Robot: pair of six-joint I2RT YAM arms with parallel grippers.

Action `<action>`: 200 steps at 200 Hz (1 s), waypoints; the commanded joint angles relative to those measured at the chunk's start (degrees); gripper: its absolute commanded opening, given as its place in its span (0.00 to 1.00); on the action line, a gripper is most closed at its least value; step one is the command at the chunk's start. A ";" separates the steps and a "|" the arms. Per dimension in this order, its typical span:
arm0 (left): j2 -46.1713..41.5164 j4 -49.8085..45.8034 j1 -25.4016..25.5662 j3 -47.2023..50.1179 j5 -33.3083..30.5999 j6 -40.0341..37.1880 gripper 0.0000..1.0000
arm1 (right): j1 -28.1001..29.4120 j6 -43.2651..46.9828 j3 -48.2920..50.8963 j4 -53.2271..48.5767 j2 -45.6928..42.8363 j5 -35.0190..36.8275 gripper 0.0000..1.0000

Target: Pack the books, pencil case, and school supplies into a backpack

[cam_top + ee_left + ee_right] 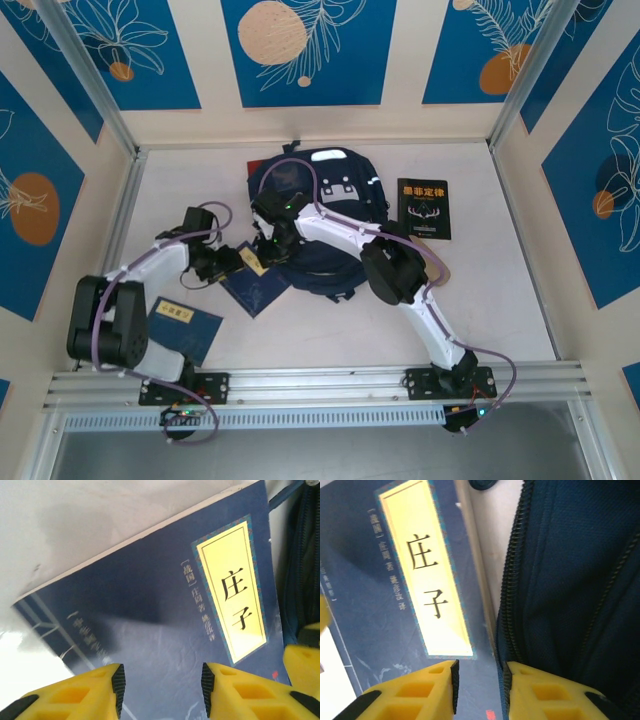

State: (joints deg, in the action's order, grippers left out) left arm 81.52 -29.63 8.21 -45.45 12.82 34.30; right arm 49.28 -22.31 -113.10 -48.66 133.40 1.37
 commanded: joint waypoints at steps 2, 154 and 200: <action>-4.78 -3.51 -0.84 3.81 -2.12 4.61 0.49 | 0.20 -0.57 0.05 -2.56 2.30 1.96 0.25; -2.09 8.48 -1.20 8.96 9.89 8.96 0.42 | 2.37 0.36 2.95 -4.85 7.31 9.58 0.23; -0.36 7.02 -1.26 6.96 15.73 5.44 0.43 | 2.32 -0.18 4.94 -4.77 7.68 10.15 0.23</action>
State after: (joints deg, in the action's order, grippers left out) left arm 80.12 -25.45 6.57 -36.36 20.34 42.50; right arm 51.44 -22.46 -112.75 -48.21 135.52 8.69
